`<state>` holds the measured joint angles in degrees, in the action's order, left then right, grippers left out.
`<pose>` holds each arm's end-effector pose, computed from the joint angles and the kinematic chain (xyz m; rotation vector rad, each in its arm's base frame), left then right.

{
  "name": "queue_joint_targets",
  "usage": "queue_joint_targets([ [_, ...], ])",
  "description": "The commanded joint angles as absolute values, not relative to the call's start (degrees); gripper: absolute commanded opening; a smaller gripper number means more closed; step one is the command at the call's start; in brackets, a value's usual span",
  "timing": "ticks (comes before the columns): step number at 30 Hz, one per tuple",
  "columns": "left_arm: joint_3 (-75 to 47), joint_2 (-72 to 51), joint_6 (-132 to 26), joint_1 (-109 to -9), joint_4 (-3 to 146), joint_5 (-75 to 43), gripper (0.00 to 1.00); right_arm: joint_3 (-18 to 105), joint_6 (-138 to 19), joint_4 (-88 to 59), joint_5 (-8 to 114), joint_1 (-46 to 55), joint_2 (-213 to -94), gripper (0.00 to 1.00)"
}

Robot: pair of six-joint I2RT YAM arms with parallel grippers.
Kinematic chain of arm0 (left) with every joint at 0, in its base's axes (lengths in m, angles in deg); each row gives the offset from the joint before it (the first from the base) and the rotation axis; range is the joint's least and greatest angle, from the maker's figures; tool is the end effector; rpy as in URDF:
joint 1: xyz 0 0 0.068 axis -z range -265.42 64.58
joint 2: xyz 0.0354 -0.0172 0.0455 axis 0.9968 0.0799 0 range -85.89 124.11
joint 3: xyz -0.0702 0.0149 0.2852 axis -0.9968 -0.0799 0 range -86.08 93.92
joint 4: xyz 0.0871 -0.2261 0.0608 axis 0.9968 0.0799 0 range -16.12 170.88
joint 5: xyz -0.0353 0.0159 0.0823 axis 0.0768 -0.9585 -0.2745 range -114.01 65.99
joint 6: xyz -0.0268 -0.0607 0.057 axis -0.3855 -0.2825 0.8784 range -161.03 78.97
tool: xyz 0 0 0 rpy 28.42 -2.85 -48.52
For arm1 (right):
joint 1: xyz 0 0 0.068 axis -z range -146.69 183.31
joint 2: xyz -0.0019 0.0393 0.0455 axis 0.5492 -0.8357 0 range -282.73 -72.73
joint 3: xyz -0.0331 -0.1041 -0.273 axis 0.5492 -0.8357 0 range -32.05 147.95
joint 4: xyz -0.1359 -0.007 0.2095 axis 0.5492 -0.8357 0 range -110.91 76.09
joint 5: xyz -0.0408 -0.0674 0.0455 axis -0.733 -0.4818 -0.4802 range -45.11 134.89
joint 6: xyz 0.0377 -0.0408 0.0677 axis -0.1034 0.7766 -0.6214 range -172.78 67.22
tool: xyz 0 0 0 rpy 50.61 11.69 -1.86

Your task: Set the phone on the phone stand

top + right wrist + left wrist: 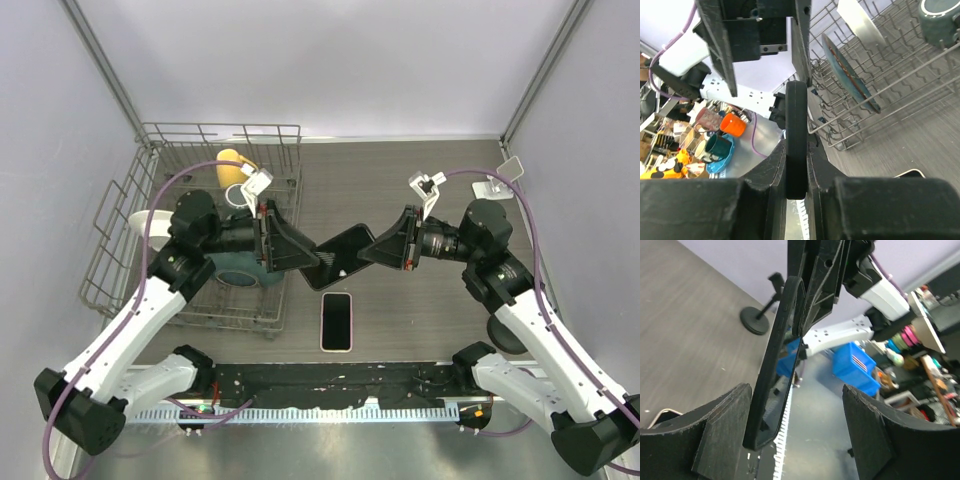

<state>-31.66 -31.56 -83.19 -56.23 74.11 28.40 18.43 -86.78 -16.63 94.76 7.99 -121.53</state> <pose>0.1507 -0.1546 0.4060 0.6219 1.7409 -1.6288 0.1431 0.1333 0.3933 -0.6204 1.6858 1.4544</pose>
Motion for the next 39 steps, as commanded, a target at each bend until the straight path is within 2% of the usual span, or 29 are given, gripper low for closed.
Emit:
queue_joint_targets([
  [1,-31.2,-28.7,-86.0,-55.1,67.7,42.4,0.74,22.6,-86.8,-12.2,99.2,8.0,-121.3,0.01],
  [4,-31.3,-28.1,-85.1,-54.2,68.6,41.2,0.65,23.1,-87.0,-11.5,99.8,8.0,-122.1,0.01],
  [6,-31.1,-27.6,-83.3,-54.1,70.8,40.3,0.63,22.8,-88.6,-9.0,100.3,8.0,-122.2,0.01],
  [7,-30.8,-27.3,-83.0,-54.0,71.1,40.2,0.55,22.5,-89.2,-8.3,101.0,8.0,-122.5,0.01],
  [9,-30.6,-26.7,-82.9,-53.4,71.2,40.2,0.49,22.5,-89.6,-7.5,100.9,7.9,-122.8,0.01],
  [10,-30.4,-26.4,-82.8,-53.1,71.2,40.2,0.42,22.5,-89.9,-7.2,101.0,7.9,-123.0,0.01],
  [14,-29.3,-25.2,-81.6,-50.9,72.2,39.7,0.33,21.0,-93.6,-1.0,100.6,7.9,-123.4,0.01],
  [16,-28.6,-24.7,-80.4,-50.5,72.7,39.1,0.19,20.1,-95.8,1.2,100.0,7.9,-123.4,0.01],
  [18,-27.8,-24.8,-78.7,-50.5,73.7,37.0,0.0,19.9,-95.8,1.2,98.9,7.9,-123.7,0.01],
  [20,-27.6,-25.9,-77.9,-50.5,75.5,35.0,0.0,19.5,-95.6,0.1,96.8,7.9,-123.6,0.01],
  [23,-28.1,-27.8,-77.6,-50.5,75.2,30.4,0.0,18.0,-97.3,0.0,93.4,7.9,-123.4,0.24],
  [24,-28.7,-28.1,-78.6,-50.5,74.5,29.4,0.0,17.3,-98.2,0.6,92.3,8.0,-123.1,0.42],
  [27,-29.8,-29.1,-80.4,-50.5,71.0,27.4,0.0,13.6,-102.7,5.3,86.0,7.9,-120.9,0.55],
  [30,-30.5,-29.1,-82.7,-50.5,67.7,26.4,0.0,10.1,-106.7,11.0,82.4,7.9,-119.4,0.61],
  [36,-31.5,-29.1,-85.5,-50.5,65.2,25.7,0.0,6.6,-110.0,17.1,80.5,8.0,-117.9,0.6],
  [39,-31.9,-29.3,-86.4,-50.5,63.9,25.6,0.0,5.8,-110.9,19.7,80.6,8.0,-117.7,0.56],
])
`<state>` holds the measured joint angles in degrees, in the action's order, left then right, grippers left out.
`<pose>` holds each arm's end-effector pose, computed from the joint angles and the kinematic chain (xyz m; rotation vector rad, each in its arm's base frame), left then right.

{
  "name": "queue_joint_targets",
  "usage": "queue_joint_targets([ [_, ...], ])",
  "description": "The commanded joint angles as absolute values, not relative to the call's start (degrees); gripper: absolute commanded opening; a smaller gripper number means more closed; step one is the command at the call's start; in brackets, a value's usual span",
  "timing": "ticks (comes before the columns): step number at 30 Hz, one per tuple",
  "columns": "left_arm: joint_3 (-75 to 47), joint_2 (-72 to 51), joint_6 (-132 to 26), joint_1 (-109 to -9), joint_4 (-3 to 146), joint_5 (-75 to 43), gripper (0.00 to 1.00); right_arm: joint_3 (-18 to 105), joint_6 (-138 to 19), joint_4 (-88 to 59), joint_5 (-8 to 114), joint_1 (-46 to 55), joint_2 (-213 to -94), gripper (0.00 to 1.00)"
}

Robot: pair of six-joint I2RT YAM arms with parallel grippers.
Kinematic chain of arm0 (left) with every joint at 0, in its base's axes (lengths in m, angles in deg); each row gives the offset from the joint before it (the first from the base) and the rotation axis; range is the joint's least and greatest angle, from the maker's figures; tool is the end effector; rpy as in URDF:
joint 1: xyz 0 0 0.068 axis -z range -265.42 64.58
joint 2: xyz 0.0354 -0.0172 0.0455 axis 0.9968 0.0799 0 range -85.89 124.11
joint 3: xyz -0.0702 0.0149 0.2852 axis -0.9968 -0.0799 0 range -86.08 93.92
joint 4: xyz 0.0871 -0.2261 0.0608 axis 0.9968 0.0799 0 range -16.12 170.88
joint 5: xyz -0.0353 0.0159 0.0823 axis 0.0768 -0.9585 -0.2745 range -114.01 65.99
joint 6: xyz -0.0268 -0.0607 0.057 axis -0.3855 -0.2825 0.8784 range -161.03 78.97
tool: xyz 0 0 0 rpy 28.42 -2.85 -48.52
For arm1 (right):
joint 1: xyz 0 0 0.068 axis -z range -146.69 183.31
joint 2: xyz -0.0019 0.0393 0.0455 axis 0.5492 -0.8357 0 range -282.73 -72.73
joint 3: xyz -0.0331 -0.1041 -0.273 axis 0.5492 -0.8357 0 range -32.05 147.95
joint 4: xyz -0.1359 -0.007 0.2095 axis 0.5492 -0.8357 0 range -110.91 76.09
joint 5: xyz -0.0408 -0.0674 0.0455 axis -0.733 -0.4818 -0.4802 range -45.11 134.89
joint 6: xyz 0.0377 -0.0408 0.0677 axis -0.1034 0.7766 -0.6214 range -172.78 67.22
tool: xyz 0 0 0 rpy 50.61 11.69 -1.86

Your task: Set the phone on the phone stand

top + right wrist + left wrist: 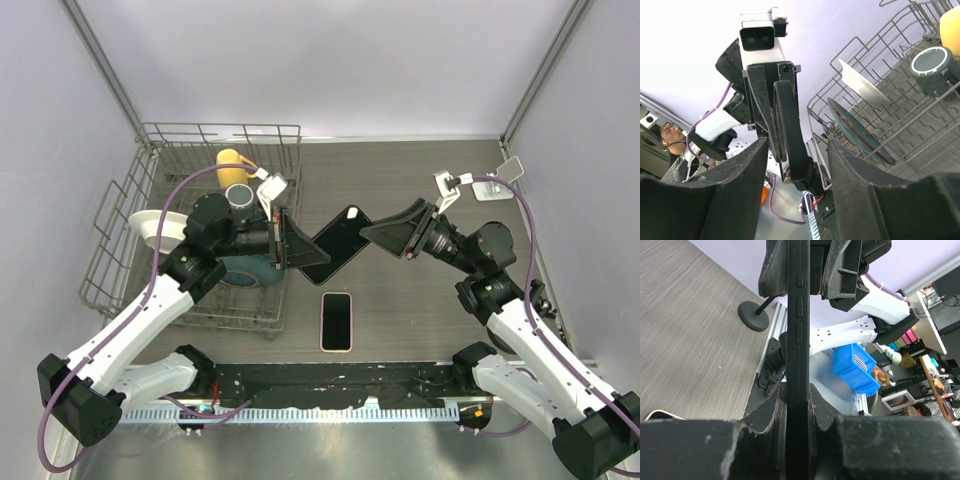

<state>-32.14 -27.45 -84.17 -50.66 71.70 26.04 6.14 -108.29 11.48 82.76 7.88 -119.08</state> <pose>0.1555 -0.1803 0.3938 0.6499 1.7904 -1.6802 0.1517 0.1248 0.3870 -0.2633 1.5043 1.5810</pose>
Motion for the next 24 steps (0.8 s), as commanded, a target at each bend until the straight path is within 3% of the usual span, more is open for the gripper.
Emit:
queue_joint_targets([
  [1,-32.2,-29.2,-86.8,-50.5,63.4,25.7,0.0,5.9,-110.9,19.9,80.8,8.0,-117.8,0.51],
  [7,-32.4,-28.8,-87.9,-50.5,61.5,26.3,0.0,6.1,-111.3,21.6,81.8,7.9,-118.2,0.39],
  [17,-32.2,-28.1,-90.0,-50.5,58.4,27.2,0.0,5.9,-113.6,24.9,82.9,7.9,-120.3,0.3],
  [19,-32.2,-27.9,-90.3,-50.5,58.2,27.1,0.0,5.5,-114.8,27.7,83.3,7.9,-121.0,0.24],
  [21,-32.2,-27.9,-90.6,-50.5,57.7,27.3,0.0,5.3,-116.5,29.0,83.7,7.9,-122.0,0.11],
  [24,-32.1,-27.7,-91.0,-50.5,57.4,27.5,0.0,5.0,-118.5,31.7,84.3,8.0,-123.0,0.08],
])
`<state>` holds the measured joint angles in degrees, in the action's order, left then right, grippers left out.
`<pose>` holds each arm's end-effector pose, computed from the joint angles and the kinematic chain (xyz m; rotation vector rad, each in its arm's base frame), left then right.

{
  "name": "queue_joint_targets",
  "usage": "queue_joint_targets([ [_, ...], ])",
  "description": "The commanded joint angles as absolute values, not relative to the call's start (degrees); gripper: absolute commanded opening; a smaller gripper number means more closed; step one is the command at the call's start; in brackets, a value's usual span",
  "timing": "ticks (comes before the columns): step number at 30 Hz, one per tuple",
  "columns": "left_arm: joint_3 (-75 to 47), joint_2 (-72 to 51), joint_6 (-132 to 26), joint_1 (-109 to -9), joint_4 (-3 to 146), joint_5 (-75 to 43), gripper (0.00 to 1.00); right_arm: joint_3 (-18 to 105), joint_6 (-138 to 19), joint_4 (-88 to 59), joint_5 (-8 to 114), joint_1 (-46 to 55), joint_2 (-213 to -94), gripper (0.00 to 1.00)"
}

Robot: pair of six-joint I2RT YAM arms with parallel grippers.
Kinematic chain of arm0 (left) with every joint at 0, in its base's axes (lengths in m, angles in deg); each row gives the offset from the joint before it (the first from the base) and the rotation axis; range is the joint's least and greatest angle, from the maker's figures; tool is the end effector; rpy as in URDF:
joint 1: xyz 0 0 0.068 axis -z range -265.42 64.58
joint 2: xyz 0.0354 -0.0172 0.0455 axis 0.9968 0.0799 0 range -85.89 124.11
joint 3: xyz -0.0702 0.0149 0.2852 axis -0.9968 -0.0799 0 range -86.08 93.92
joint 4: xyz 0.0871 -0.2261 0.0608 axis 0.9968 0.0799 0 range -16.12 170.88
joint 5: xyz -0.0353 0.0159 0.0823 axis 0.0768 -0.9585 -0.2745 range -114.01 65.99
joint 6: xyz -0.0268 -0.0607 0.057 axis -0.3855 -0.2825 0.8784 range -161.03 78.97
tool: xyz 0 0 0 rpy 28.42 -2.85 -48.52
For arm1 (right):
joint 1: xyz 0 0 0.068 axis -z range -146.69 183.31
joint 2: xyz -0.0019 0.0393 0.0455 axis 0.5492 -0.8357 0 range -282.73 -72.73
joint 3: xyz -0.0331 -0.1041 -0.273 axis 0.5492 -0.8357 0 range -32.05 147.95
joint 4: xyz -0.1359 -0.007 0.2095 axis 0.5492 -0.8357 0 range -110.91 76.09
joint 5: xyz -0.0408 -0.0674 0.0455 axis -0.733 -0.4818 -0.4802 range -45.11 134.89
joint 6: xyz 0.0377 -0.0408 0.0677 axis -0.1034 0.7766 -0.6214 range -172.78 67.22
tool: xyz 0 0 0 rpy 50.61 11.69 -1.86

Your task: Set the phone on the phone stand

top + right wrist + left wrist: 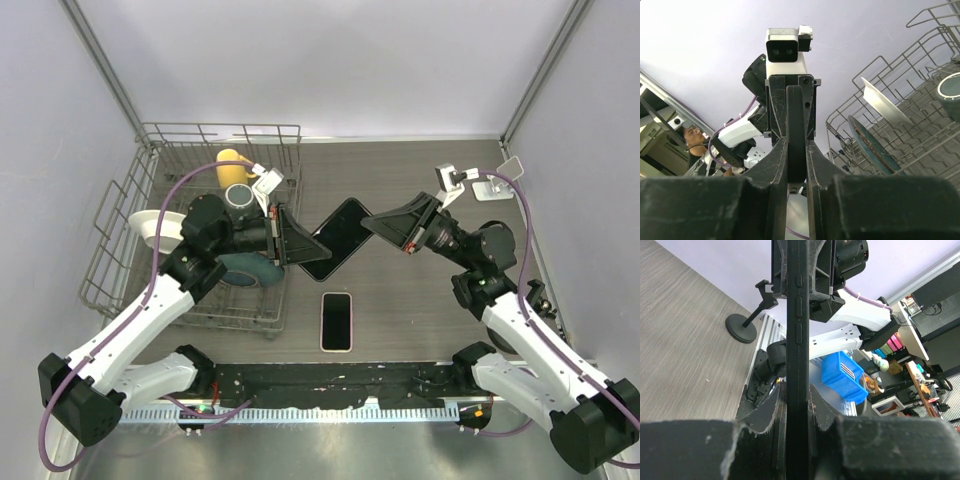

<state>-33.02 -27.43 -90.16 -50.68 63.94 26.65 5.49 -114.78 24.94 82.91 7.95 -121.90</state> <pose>0.1551 -0.1806 0.4049 0.6236 1.7198 -1.7511 0.1541 0.1259 0.4037 -0.2680 1.3617 1.6692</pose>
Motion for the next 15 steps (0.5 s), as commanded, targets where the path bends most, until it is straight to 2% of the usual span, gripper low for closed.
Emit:
queue_joint_targets([
  [1,-32.2,-27.8,-91.1,-50.5,57.4,27.5,0.0,4.7,-119.1,32.8,84.4,7.9,-123.4,0.08],
  [6,-32.4,-28.4,-91.7,-50.5,56.8,27.8,0.0,4.9,-120.3,34.3,84.8,7.8,-123.6,0.14],
  [9,-32.6,-28.6,-91.8,-50.5,57.0,27.8,0.0,4.5,-121.2,35.4,84.6,7.9,-123.4,0.11],
  [12,-33.0,-28.8,-92.3,-50.5,57.0,27.8,0.0,4.6,-121.9,35.6,84.8,7.8,-123.9,0.15],
  [13,-33.0,-28.8,-92.4,-50.5,57.0,27.8,0.0,4.6,-122.0,35.6,85.1,7.8,-124.1,0.11],
  [14,-32.9,-28.7,-92.4,-50.5,57.0,27.8,0.0,4.8,-121.9,36.0,85.2,7.7,-124.3,0.03],
  [15,-32.8,-28.8,-93.0,-50.5,57.0,27.6,0.0,4.9,-121.5,35.3,85.0,7.7,-124.2,0.01],
])
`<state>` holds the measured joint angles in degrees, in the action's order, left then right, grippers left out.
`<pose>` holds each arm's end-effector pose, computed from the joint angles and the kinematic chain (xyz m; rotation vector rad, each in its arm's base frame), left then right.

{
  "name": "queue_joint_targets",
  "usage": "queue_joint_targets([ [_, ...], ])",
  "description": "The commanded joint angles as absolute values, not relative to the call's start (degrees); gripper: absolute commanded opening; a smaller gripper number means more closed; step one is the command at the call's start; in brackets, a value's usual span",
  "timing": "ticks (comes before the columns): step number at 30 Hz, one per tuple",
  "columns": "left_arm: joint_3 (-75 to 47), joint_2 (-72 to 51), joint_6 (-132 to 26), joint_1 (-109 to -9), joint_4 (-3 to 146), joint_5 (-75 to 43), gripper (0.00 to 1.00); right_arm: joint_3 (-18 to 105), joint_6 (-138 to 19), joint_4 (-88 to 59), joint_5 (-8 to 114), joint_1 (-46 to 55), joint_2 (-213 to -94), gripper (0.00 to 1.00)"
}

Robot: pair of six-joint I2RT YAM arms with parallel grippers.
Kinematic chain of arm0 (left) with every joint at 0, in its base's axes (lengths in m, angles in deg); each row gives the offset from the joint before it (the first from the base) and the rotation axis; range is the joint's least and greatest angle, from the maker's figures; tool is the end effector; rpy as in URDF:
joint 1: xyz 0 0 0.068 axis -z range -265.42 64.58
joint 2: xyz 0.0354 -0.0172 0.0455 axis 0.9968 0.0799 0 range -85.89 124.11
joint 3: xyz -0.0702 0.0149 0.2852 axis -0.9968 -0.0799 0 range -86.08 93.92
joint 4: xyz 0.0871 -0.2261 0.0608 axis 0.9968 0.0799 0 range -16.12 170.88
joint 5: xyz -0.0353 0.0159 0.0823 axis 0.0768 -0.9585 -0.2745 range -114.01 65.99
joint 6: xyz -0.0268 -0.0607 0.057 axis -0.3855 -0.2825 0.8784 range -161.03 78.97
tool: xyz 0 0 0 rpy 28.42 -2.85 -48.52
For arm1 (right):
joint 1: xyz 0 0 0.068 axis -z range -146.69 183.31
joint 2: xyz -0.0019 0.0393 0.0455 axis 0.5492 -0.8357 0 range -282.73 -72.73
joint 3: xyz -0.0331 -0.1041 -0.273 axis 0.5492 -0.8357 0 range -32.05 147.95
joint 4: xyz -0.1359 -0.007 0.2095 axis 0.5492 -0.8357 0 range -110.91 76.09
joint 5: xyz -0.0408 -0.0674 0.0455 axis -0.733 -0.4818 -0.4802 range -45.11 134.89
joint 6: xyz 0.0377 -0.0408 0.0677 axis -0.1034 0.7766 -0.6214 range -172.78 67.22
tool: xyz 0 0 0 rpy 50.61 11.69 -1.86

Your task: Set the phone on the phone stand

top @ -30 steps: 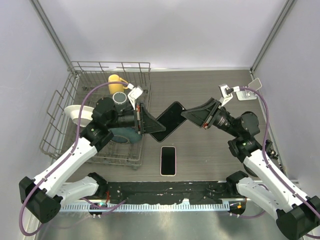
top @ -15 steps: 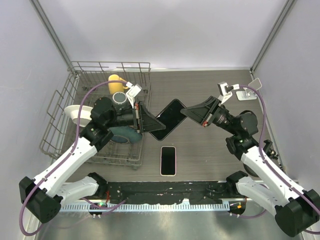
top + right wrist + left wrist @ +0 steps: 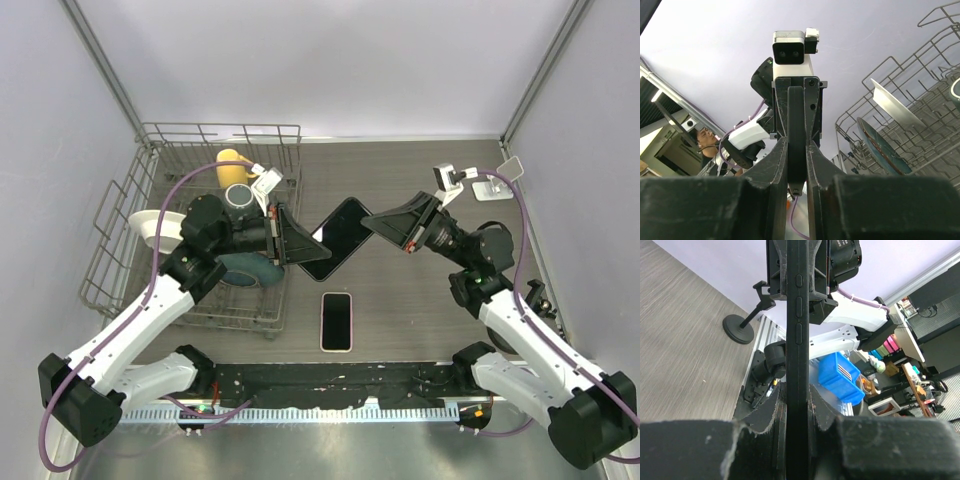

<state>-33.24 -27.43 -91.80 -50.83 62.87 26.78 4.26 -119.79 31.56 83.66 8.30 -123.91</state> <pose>0.1554 -0.1802 0.4058 0.6076 1.7204 -1.7695 0.1578 0.1272 0.4032 -0.2514 1.3336 1.7394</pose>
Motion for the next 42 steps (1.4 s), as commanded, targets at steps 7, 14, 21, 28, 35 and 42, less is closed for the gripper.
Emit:
queue_joint_targets([
  [7,-27.9,-30.7,-87.9,-50.8,73.2,20.4,0.99,13.5,-100.6,1.7,73.5,7.7,-116.9,0.01],
  [14,-18.4,-36.4,-71.0,-52.4,102.8,-5.3,1.0,28.1,-82.8,-27.8,54.6,8.4,-117.1,0.01],
  [21,-21.1,-38.3,-68.6,-48.3,100.2,-5.3,1.0,31.5,-70.6,-29.3,36.7,14.8,-122.8,0.01],
  [28,-26.0,-38.5,-66.9,-39.1,96.0,-5.1,1.0,33.9,-61.8,-18.9,46.2,37.4,-133.3,0.01],
  [35,-21.0,-35.8,-58.2,-30.6,102.4,-12.8,1.0,33.9,-61.0,-4.4,56.0,53.0,-143.8,0.01],
  [42,-23.0,-35.8,-54.1,-25.8,102.8,-18.7,1.0,36.6,-54.5,1.6,64.1,59.1,-152.8,0.01],
])
